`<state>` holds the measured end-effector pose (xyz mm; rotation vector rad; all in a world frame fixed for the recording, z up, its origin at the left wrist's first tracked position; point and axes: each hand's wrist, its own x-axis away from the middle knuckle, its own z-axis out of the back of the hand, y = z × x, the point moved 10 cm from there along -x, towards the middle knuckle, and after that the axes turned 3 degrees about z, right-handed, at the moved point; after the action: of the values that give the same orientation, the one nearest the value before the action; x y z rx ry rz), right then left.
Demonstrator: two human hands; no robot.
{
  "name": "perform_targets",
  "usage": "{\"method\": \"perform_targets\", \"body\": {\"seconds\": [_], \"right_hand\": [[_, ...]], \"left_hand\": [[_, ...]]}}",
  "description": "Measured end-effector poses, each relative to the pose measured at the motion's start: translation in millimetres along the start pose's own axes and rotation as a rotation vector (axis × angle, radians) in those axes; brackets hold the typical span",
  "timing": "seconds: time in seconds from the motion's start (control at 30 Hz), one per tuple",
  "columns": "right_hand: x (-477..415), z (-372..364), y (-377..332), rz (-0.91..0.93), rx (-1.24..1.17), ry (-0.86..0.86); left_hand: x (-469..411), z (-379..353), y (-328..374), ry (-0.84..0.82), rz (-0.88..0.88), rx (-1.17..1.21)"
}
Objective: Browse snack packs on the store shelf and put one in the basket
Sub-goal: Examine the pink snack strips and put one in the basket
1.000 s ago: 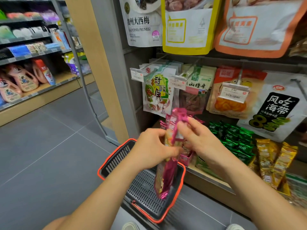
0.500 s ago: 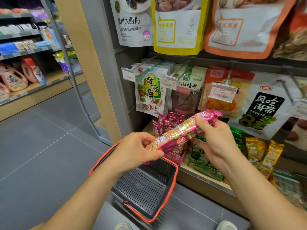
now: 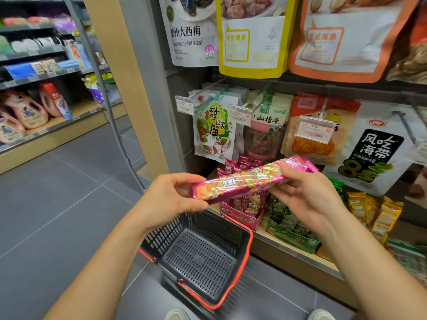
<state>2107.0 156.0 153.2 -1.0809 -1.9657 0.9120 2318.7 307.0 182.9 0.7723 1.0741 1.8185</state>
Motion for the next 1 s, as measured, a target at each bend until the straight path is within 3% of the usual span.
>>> {"method": "perform_targets", "body": {"seconds": [0.1,0.23,0.37,0.57,0.67,0.8,1.0], "right_hand": [[4.6,-9.7,1.4,-0.076,-0.056,-0.125],[11.8,-21.6,10.0,-0.139,0.077,-0.31],[15.7,-30.7,10.6,-0.062,0.247,-0.415],[21.0,-40.1,-0.3,0.104,0.383,-0.488],[21.2,-38.5,-4.6,0.159,0.546,-0.477],[20.5,-36.9,-12.8,0.281,0.8,-0.434],[14.1,-26.8,-14.6,0.279,0.771,-0.33]], "left_hand": [[-2.7,16.7,-5.8,0.074,-0.002,0.394],[-6.0,26.0,-15.5,0.112,0.003,0.903],[-5.8,30.6,-24.1,0.173,0.055,1.029],[-7.0,36.5,-29.7,0.215,0.072,0.997],[-6.6,46.2,-32.5,0.285,0.045,0.821],[-4.9,61.0,-15.9,0.437,-0.07,-0.08],[2.5,38.6,15.4,0.49,-0.325,-0.518]]}}
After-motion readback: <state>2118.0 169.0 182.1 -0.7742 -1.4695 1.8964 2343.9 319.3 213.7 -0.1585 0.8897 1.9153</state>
